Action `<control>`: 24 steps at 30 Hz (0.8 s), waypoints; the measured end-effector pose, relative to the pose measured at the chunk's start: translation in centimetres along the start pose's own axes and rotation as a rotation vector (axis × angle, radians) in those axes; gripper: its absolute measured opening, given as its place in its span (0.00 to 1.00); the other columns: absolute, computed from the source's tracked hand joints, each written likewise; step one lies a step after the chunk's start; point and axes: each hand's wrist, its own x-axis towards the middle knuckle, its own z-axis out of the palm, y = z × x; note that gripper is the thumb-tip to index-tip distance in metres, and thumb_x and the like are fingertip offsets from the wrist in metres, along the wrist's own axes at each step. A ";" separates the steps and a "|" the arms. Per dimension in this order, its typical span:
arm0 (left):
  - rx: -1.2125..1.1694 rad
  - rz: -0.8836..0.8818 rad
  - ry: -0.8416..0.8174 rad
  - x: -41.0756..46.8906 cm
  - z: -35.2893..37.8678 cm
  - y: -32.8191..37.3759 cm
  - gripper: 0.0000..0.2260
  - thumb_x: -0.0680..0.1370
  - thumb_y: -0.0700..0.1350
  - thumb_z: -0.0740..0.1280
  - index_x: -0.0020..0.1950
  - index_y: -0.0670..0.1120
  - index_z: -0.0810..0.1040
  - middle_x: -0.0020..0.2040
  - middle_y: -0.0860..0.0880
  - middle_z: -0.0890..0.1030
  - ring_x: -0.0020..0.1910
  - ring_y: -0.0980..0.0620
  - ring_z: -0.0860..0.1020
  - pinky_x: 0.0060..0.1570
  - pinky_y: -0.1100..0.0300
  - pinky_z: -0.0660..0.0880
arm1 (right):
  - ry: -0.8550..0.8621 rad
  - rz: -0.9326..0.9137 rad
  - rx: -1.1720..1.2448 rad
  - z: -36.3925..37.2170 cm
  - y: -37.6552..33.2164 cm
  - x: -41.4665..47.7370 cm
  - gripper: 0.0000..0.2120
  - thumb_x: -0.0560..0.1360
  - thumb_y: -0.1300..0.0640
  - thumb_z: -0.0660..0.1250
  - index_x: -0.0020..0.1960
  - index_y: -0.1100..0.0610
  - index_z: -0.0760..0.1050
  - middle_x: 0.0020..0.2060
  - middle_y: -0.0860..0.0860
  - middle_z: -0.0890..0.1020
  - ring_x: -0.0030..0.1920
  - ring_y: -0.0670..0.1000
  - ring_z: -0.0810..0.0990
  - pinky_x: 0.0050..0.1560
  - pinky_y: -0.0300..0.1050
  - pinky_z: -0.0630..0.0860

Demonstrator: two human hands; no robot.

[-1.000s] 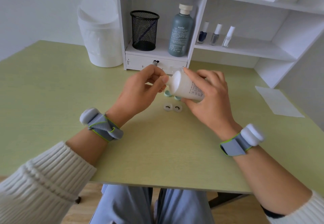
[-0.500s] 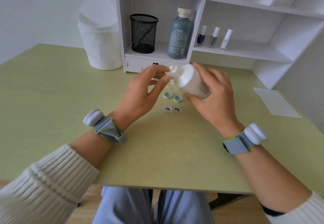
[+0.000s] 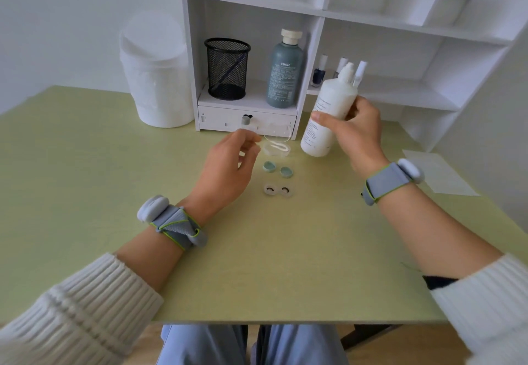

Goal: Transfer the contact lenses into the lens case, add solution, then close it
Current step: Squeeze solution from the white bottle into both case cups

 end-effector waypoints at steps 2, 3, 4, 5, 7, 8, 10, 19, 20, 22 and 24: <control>-0.010 -0.027 -0.014 0.1 -0.1 -0.1 0.08 0.82 0.40 0.63 0.60 0.41 0.78 0.53 0.48 0.81 0.51 0.52 0.79 0.47 0.73 0.73 | 0.009 0.022 0.002 0.6 0.2 0.3 0.29 0.63 0.52 0.83 0.60 0.54 0.79 0.51 0.45 0.85 0.48 0.42 0.84 0.47 0.40 0.79; -0.017 -0.044 -0.019 0.1 0.0 0.0 0.08 0.83 0.40 0.63 0.60 0.42 0.78 0.53 0.48 0.82 0.52 0.52 0.79 0.47 0.70 0.74 | 0.008 0.032 -0.001 0.8 0.4 0.4 0.28 0.63 0.52 0.83 0.60 0.53 0.79 0.51 0.45 0.85 0.48 0.42 0.83 0.47 0.39 0.79; -0.025 -0.058 -0.024 0.1 0.0 0.0 0.08 0.83 0.40 0.62 0.60 0.42 0.78 0.53 0.48 0.82 0.52 0.51 0.80 0.48 0.67 0.75 | 0.006 0.041 -0.002 1.0 0.5 0.4 0.28 0.63 0.52 0.83 0.60 0.53 0.79 0.50 0.44 0.85 0.48 0.42 0.83 0.47 0.39 0.79; -0.030 -0.067 -0.029 0.1 -0.1 0.0 0.09 0.83 0.40 0.62 0.60 0.42 0.78 0.53 0.47 0.82 0.52 0.51 0.80 0.49 0.65 0.75 | 0.001 0.050 -0.003 1.2 0.7 0.4 0.28 0.63 0.52 0.83 0.60 0.53 0.78 0.50 0.44 0.84 0.48 0.41 0.83 0.46 0.38 0.79; -0.031 -0.076 -0.037 0.1 -0.1 0.0 0.09 0.83 0.40 0.62 0.60 0.42 0.78 0.53 0.47 0.82 0.52 0.51 0.80 0.50 0.62 0.77 | -0.005 0.051 -0.015 1.5 0.8 0.3 0.27 0.63 0.52 0.83 0.58 0.51 0.77 0.47 0.41 0.83 0.44 0.35 0.82 0.41 0.31 0.77; -0.030 -0.079 -0.040 0.1 -0.1 0.1 0.09 0.83 0.40 0.62 0.60 0.42 0.78 0.53 0.47 0.82 0.52 0.51 0.80 0.51 0.61 0.77 | -0.006 0.046 -0.024 1.6 0.7 0.3 0.26 0.63 0.52 0.83 0.58 0.50 0.77 0.46 0.39 0.82 0.41 0.31 0.81 0.37 0.27 0.75; -0.034 -0.083 -0.043 0.1 -0.1 0.1 0.09 0.83 0.40 0.62 0.60 0.42 0.78 0.53 0.47 0.82 0.52 0.51 0.80 0.51 0.60 0.77 | 0.000 0.044 -0.039 1.7 0.6 0.2 0.27 0.63 0.51 0.82 0.59 0.50 0.77 0.45 0.38 0.81 0.39 0.30 0.79 0.34 0.24 0.72; -0.026 -0.074 -0.048 0.1 -0.1 0.0 0.09 0.83 0.40 0.62 0.60 0.41 0.78 0.53 0.47 0.82 0.52 0.51 0.80 0.48 0.67 0.75 | -0.022 0.023 -0.112 1.8 0.2 -0.2 0.30 0.67 0.50 0.81 0.65 0.54 0.72 0.54 0.47 0.80 0.48 0.43 0.79 0.40 0.32 0.72; -0.024 -0.075 -0.050 0.0 -0.1 -0.1 0.09 0.83 0.40 0.62 0.60 0.41 0.78 0.53 0.47 0.82 0.52 0.51 0.80 0.48 0.68 0.75 | -0.033 0.026 -0.111 1.8 0.1 -0.3 0.30 0.67 0.50 0.81 0.64 0.54 0.72 0.54 0.47 0.80 0.48 0.42 0.79 0.40 0.31 0.72; -0.020 -0.078 -0.053 0.0 -0.1 -0.1 0.09 0.83 0.40 0.62 0.60 0.41 0.78 0.53 0.47 0.82 0.52 0.51 0.80 0.46 0.71 0.73 | -0.032 0.013 -0.109 1.6 -0.2 -0.6 0.30 0.66 0.50 0.81 0.63 0.53 0.72 0.54 0.46 0.79 0.46 0.36 0.77 0.38 0.26 0.71; -0.018 -0.087 -0.050 0.0 -0.1 -0.2 0.09 0.83 0.40 0.62 0.60 0.41 0.78 0.53 0.47 0.82 0.52 0.52 0.80 0.45 0.73 0.72 | -0.001 -0.028 -0.109 1.3 -0.5 -1.0 0.30 0.66 0.50 0.81 0.64 0.54 0.72 0.56 0.48 0.78 0.49 0.39 0.78 0.44 0.26 0.73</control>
